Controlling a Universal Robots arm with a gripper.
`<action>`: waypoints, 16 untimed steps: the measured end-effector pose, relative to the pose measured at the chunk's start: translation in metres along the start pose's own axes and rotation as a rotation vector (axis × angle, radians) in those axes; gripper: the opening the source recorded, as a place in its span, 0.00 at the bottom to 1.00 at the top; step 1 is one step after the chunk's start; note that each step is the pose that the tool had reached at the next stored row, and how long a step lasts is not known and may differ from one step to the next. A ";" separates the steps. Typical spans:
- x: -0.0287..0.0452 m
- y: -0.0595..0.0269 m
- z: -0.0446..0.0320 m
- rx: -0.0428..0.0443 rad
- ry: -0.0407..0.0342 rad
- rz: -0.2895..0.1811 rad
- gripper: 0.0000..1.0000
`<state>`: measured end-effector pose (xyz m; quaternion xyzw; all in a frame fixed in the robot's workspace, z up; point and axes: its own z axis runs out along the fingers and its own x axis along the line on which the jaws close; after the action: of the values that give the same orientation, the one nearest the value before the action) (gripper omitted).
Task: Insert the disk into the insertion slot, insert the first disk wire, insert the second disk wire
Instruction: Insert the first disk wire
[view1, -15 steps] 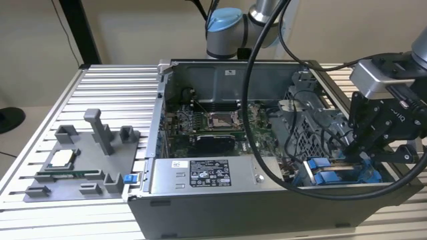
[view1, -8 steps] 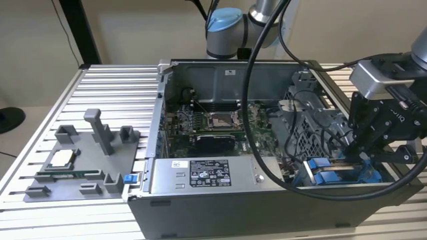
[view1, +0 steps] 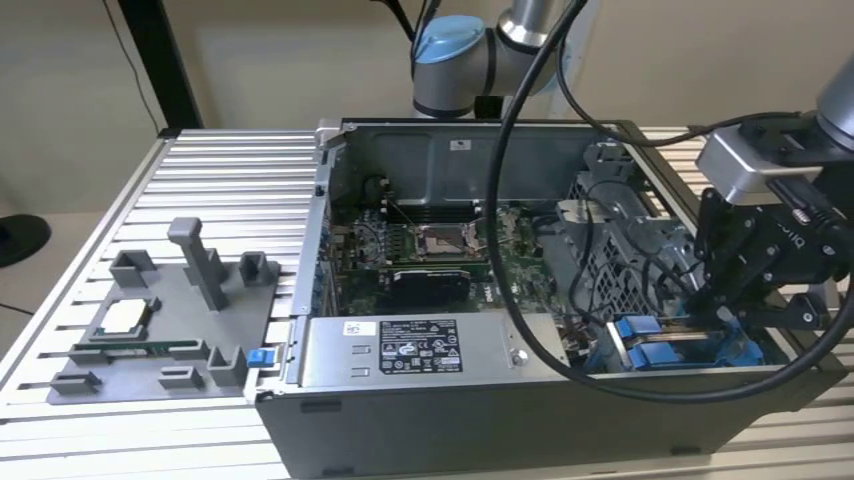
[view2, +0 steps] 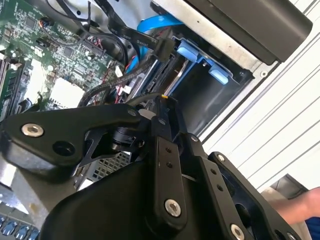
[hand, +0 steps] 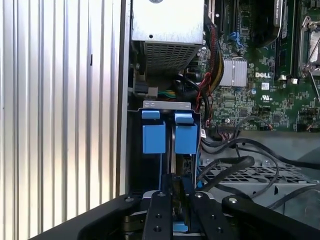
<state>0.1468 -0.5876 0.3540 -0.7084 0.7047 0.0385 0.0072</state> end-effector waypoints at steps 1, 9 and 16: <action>-0.0022 -0.0004 0.0005 0.0001 0.0000 0.000 0.00; -0.0142 -0.0067 0.0051 0.0012 -0.0008 -0.002 0.00; -0.0153 -0.0182 0.0094 0.0007 0.0012 -0.012 0.00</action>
<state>0.1645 -0.5716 0.3449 -0.7125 0.7006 0.0378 0.0072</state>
